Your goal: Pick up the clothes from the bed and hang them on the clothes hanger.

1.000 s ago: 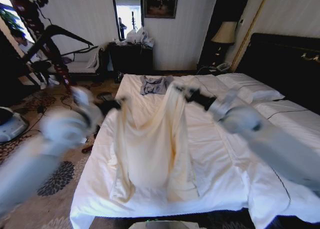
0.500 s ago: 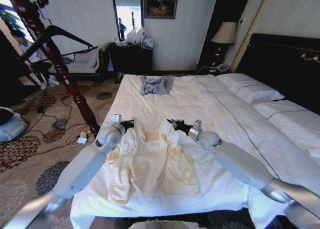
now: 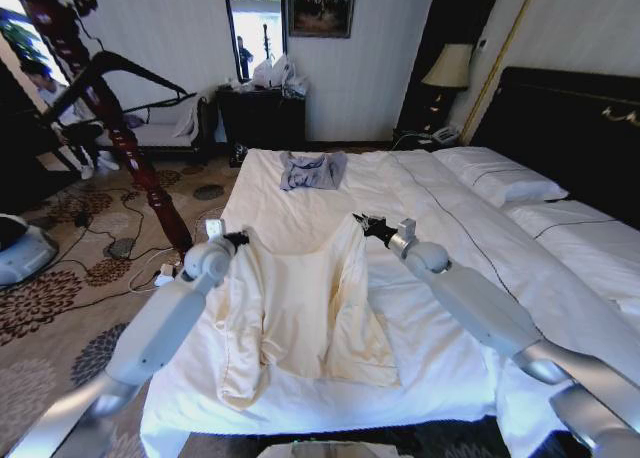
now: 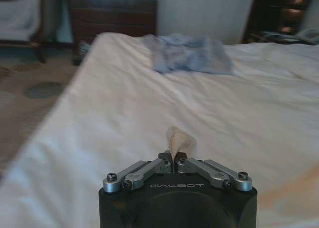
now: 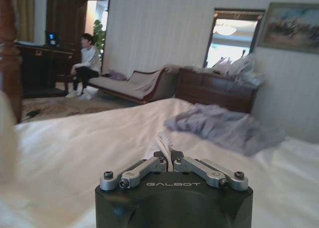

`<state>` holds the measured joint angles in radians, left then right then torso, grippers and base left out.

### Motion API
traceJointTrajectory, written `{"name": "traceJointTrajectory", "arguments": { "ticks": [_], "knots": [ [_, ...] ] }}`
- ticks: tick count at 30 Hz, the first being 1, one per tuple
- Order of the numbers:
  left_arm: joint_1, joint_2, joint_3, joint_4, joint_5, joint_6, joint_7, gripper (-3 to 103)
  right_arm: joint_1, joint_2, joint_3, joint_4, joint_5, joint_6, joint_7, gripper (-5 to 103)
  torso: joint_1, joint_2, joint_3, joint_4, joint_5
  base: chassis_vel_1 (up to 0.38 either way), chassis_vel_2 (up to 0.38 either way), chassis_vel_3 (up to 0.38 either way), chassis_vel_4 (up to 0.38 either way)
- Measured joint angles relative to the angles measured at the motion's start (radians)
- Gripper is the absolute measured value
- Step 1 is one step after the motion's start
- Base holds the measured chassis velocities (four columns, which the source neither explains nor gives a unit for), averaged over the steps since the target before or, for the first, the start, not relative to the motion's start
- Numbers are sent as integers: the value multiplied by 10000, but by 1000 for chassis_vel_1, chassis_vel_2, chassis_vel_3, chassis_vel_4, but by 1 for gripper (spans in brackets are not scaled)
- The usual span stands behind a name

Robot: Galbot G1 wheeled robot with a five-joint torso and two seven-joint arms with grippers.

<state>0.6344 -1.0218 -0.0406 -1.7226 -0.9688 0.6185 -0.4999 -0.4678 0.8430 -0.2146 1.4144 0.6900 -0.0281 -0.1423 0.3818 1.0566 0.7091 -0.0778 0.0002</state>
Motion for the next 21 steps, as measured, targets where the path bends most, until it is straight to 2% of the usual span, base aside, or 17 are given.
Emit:
{"name": "traceJointTrajectory", "arguments": {
  "ticks": [6, 10, 14, 15, 16, 17, 18, 19, 20, 21],
  "knots": [
    [230, -764, 533, 391, 400, -223, 76, 0, -243, 402, -431, -145, -259, 144, 138, 1, 0, 1, 0, 2, -2, 0, 0, 0, 0],
    [236, -982, 581, 739, 634, -290, -53, 0, -209, 425, -709, -120, -424, 144, 266, 1, 0, 0, 0, 1, -3, 0, 0, 0, 0],
    [334, -1025, 581, 748, 450, -302, -192, -2, -269, 403, -813, 19, -338, 134, 532, 1, 1, 0, 0, 1, -1, 0, 0, 0, 0],
    [593, -954, 499, 265, -426, 83, -372, 7, -459, 211, -808, 373, 321, 105, 119, 6, 2, -1, 1, 4, -1, 0, 0, 0, 0],
    [720, -870, 454, -26, -831, 279, -439, 12, -573, 49, -798, 634, 708, 74, -228, 6, 3, 0, 0, 2, -1, 0, 0, 0, 0],
    [946, -709, 388, -518, -1366, 563, -478, 12, -742, -213, -757, 1058, 1198, -47, -648, 16, 2, -1, 1, 1, 0, 0, 0, 0, 0],
    [946, -709, 388, -518, -1366, 563, -478, 12, -742, -213, -757, 1058, 1198, -47, -648, 16, 2, -1, 1, 1, 0, 0, 0, 0, 0],
    [1238, -502, 295, -1147, -1880, 802, -420, 23, -965, -537, -660, 1596, 1784, -256, -1092, 22, 0, 0, 0, -1, -2, 0, 0, 0, 0],
    [1396, -388, 232, -1476, -2159, 901, -355, 23, -1072, -703, -605, 1862, 2081, -392, -1283, 22, -2, 1, -2, -2, -1, 0, 0, 0, 0],
    [1614, -231, 110, -1905, -2646, 1036, -265, 28, -1214, -910, -529, 2226, 2486, -614, -1539, 27, -3, 1, -2, -2, -3, 0, 0, 0, 0]
  ]
}}
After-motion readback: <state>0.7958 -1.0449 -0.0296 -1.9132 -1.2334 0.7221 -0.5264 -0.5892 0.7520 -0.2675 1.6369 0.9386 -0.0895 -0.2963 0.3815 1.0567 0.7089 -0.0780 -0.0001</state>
